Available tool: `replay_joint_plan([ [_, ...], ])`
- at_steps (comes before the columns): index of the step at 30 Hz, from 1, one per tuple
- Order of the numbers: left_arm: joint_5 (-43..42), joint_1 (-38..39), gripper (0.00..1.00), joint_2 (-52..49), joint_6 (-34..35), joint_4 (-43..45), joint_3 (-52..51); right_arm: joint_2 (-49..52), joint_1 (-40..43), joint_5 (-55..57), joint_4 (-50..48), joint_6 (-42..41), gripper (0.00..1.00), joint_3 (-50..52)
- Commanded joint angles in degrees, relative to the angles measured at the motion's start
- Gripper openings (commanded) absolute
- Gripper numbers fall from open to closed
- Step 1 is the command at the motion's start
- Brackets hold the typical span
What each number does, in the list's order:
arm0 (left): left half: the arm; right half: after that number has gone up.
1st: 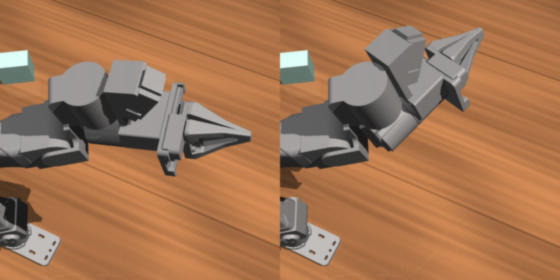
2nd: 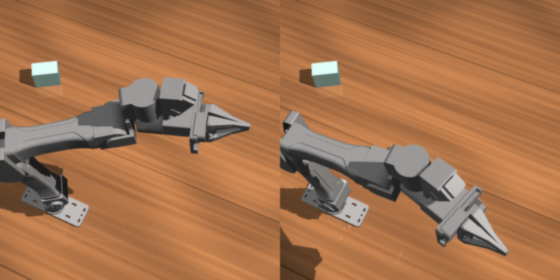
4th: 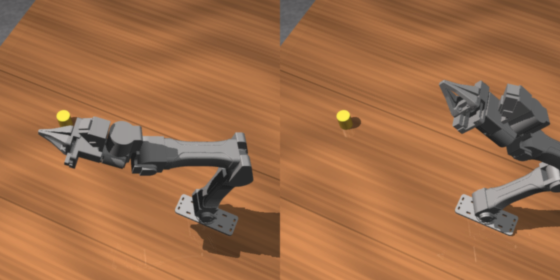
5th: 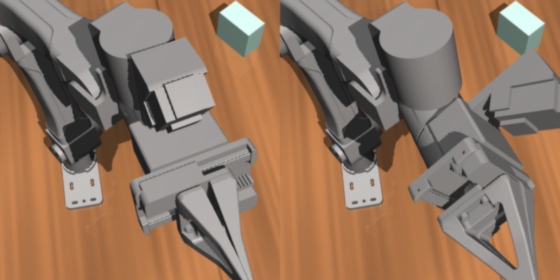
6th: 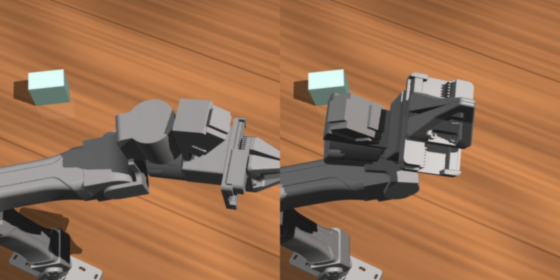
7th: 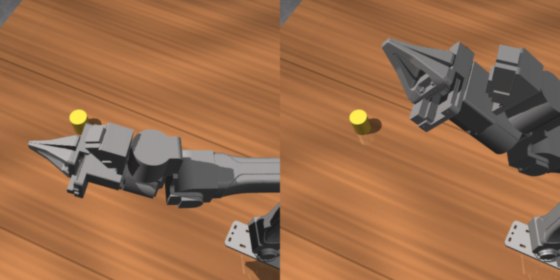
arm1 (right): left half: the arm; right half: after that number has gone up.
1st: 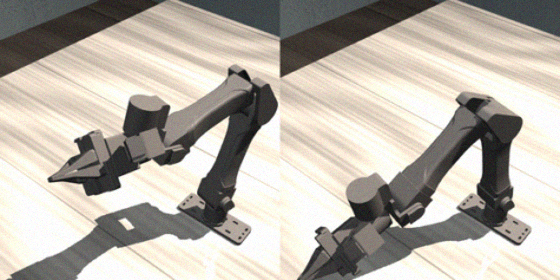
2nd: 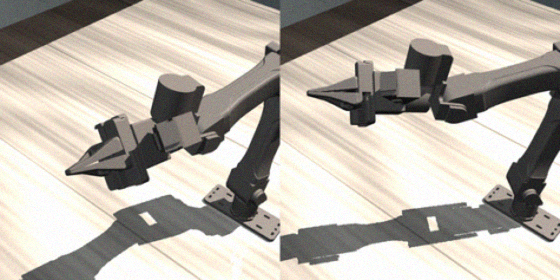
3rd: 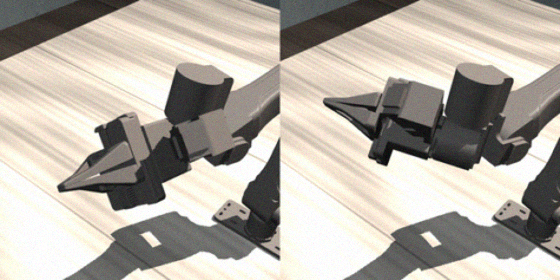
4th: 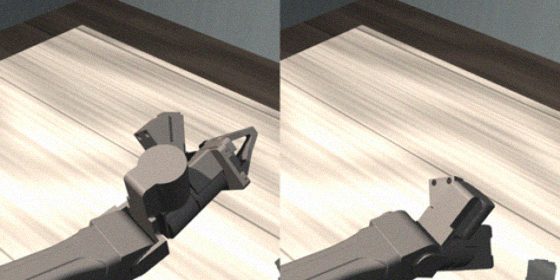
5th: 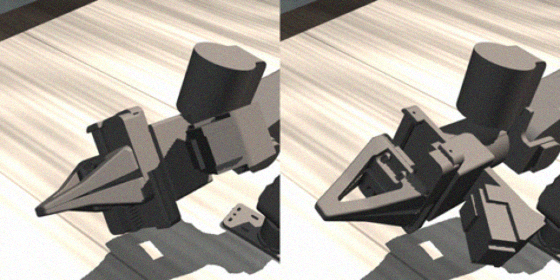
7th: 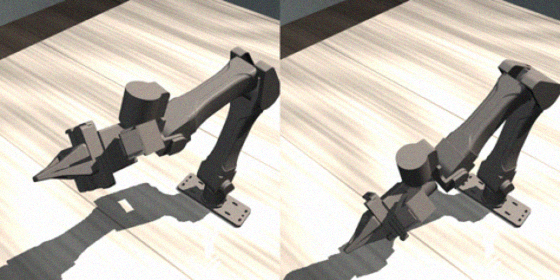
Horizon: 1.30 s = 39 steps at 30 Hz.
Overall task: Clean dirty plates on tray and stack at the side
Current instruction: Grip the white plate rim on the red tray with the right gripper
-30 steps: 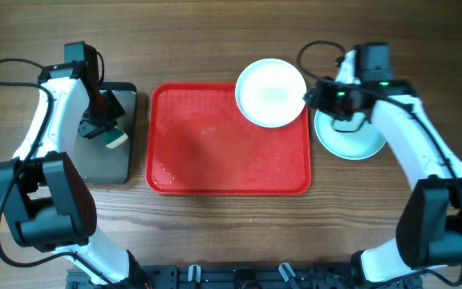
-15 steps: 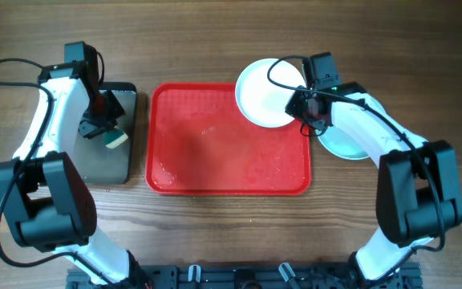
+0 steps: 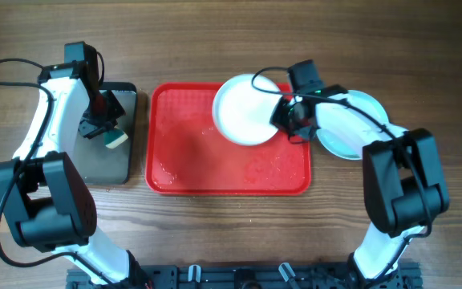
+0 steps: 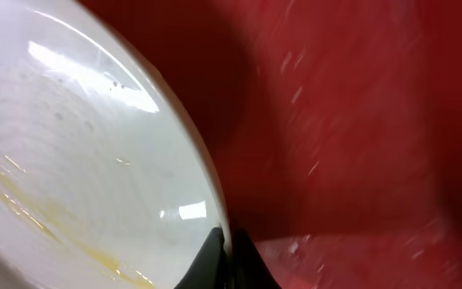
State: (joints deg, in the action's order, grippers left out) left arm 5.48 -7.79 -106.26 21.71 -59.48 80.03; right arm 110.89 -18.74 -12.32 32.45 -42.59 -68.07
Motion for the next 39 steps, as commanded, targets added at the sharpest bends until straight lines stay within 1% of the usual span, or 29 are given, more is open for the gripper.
replay_joint_plan([
  [1,-0.55,-0.15,0.04,0.92,-0.72,0.22,-0.22,0.72,-5.55,-4.74,2.95,5.16,0.04,0.04],
  [2,-0.55,-0.15,0.04,0.92,-0.72,0.22,-0.22,0.61,-6.56,-4.59,3.82,5.20,0.04,-0.22],
  [4,-0.55,-0.15,0.04,0.92,-0.72,0.20,-0.22,0.42,-9.25,-4.39,5.40,9.09,0.05,-1.77],
  [5,-0.55,-0.15,0.04,0.92,-0.72,0.20,-0.22,0.42,-9.84,-4.39,5.99,11.39,0.10,-2.99],
  [8,-0.55,-0.15,0.04,0.92,-0.72,0.22,-0.22,0.42,-9.64,-2.45,7.19,16.83,0.34,-6.16],
  [9,-0.55,-0.15,0.04,0.92,-0.74,0.24,-0.22,0.44,-9.27,-1.44,6.69,19.43,0.38,-7.28],
  [13,-0.55,-0.15,0.04,0.92,-0.74,0.52,-0.22,0.96,-8.55,-0.55,-0.66,30.64,0.39,-8.00],
  [15,-0.55,-0.15,0.04,0.92,-0.74,0.59,-0.22,2.60,-8.63,-3.82,-3.76,41.48,0.39,-8.00],
  [16,-0.55,-0.15,0.04,0.92,-0.74,0.70,-0.22,3.37,-8.66,-4.46,-4.79,43.87,0.39,-8.00],
  [17,-0.55,-0.15,0.04,0.92,-0.74,0.87,-0.22,4.11,-8.66,-4.20,-5.84,44.11,0.40,-8.00],
  [19,-0.55,-0.15,0.04,0.92,-0.74,1.05,-0.22,5.51,-8.59,-4.02,-7.15,43.60,0.39,-8.00],
  [23,-0.55,-0.15,0.04,0.92,-0.74,1.22,-0.22,6.05,-8.61,-1.20,-7.13,40.54,0.29,-8.00],
  [25,-0.55,-0.15,0.04,0.92,-0.74,1.27,-0.22,6.05,-8.61,-0.96,-6.86,39.15,0.29,-8.00],
  [26,-0.55,-0.15,0.04,0.92,-0.74,1.25,-0.22,6.05,-8.61,-0.96,-6.88,38.93,0.26,-8.00],
  [27,-0.55,-0.15,0.04,0.92,-0.74,1.25,-0.22,6.05,-8.61,-0.94,-6.78,37.92,0.23,-8.00],
  [29,-0.59,-0.07,0.04,0.92,-0.72,1.22,-0.22,6.05,-8.61,-0.98,-5.90,35.52,0.10,-8.00],
  [30,-0.81,0.09,0.04,0.92,-0.74,1.22,-0.22,6.05,-8.68,-0.98,-5.38,33.88,0.06,-8.00],
  [31,-1.22,0.22,0.04,0.92,-0.74,1.25,-0.22,6.05,-8.68,-0.98,-4.55,31.58,0.04,-8.00],
  [34,-2.58,0.92,0.04,0.92,-0.72,1.27,-0.22,6.05,-9.09,-0.98,-2.10,25.90,0.05,-8.00],
  [35,-3.15,1.33,0.04,0.92,-0.74,1.27,-0.22,6.05,-9.33,-0.98,-0.79,21.22,0.05,-8.00],
  [36,-3.67,2.10,0.04,0.92,-0.72,1.27,-0.22,6.05,-9.75,-0.96,1.42,12.70,0.04,-8.00],
  [37,-4.31,2.80,0.04,0.92,-0.72,1.27,-0.22,6.05,-10.27,-1.01,2.54,6.60,0.04,-7.98],
  [39,-5.75,4.00,0.04,0.92,-0.72,1.27,-0.22,6.05,-11.32,-1.03,2.51,2.86,0.04,-7.98],
])
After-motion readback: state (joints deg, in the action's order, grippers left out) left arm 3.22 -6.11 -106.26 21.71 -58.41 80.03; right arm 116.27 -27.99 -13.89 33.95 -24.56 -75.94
